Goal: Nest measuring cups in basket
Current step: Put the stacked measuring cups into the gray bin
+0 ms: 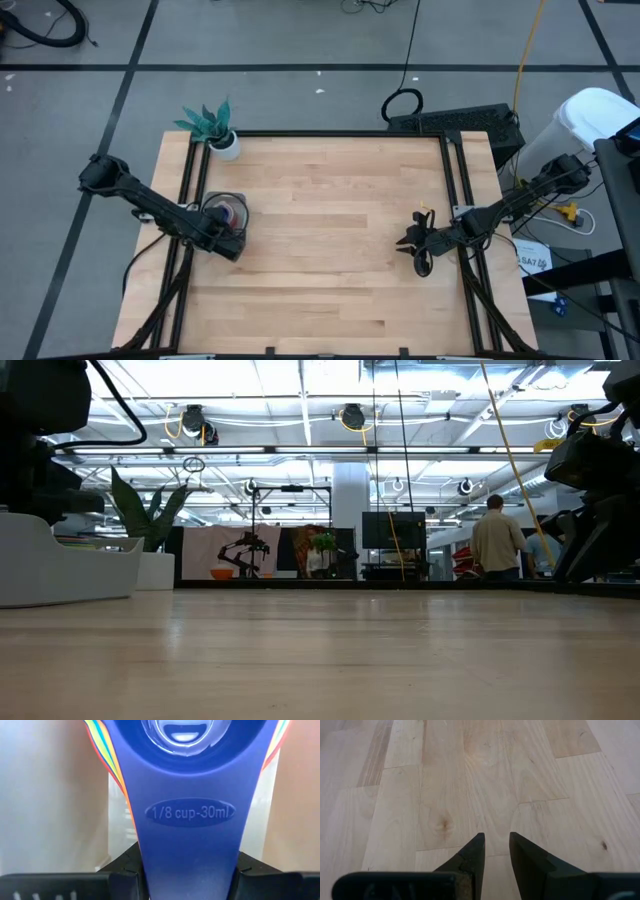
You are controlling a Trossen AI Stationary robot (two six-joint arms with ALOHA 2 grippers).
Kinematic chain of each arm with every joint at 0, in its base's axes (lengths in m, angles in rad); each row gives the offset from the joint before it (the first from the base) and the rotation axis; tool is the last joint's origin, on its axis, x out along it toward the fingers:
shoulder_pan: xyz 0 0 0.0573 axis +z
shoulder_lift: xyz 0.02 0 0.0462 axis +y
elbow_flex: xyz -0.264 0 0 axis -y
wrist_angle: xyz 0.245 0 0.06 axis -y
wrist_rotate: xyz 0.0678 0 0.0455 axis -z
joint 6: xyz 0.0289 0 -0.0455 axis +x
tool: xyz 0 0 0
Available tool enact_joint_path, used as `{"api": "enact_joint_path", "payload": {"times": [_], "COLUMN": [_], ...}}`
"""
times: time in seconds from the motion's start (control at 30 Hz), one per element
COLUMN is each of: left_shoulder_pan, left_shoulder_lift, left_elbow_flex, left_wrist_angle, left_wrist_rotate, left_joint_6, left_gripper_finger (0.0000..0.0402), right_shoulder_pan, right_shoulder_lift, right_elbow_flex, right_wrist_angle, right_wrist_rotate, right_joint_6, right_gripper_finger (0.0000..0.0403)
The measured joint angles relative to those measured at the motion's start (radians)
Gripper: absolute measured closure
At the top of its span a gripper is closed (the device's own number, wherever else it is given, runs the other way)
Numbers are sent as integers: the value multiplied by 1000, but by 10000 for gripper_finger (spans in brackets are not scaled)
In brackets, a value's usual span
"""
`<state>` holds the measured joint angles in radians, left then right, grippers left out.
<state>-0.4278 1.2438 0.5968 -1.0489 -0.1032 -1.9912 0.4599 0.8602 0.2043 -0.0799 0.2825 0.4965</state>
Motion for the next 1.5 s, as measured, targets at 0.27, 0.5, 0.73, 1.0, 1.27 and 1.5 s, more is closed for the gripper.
{"api": "enact_joint_path", "payload": {"times": [0.27,0.5,0.73,1.0,1.27,1.5], "left_shoulder_pan": [0,0,0,0,0,0], "left_shoulder_lift": [0,0,0,0,0,0], "left_elbow_flex": [0,1,1,1,1,11], "left_wrist_angle": [1,4,3,3,2,-2], "left_wrist_rotate": [-2,-20,-23,-23,-31,-33], "left_joint_6": [7,13,15,14,26,41], "left_gripper_finger": [260,260,179,97,145,165], "right_shoulder_pan": [0,0,0,0,0,0], "right_shoulder_lift": [0,0,0,0,0,0], "right_elbow_flex": [0,0,0,0,0,0], "right_wrist_angle": [0,0,0,0,0,0], "right_wrist_rotate": [1,1,2,2,3,3], "right_joint_6": [1,1,8,8,8,8], "right_gripper_finger": [319,319,319,319,319,319]}}
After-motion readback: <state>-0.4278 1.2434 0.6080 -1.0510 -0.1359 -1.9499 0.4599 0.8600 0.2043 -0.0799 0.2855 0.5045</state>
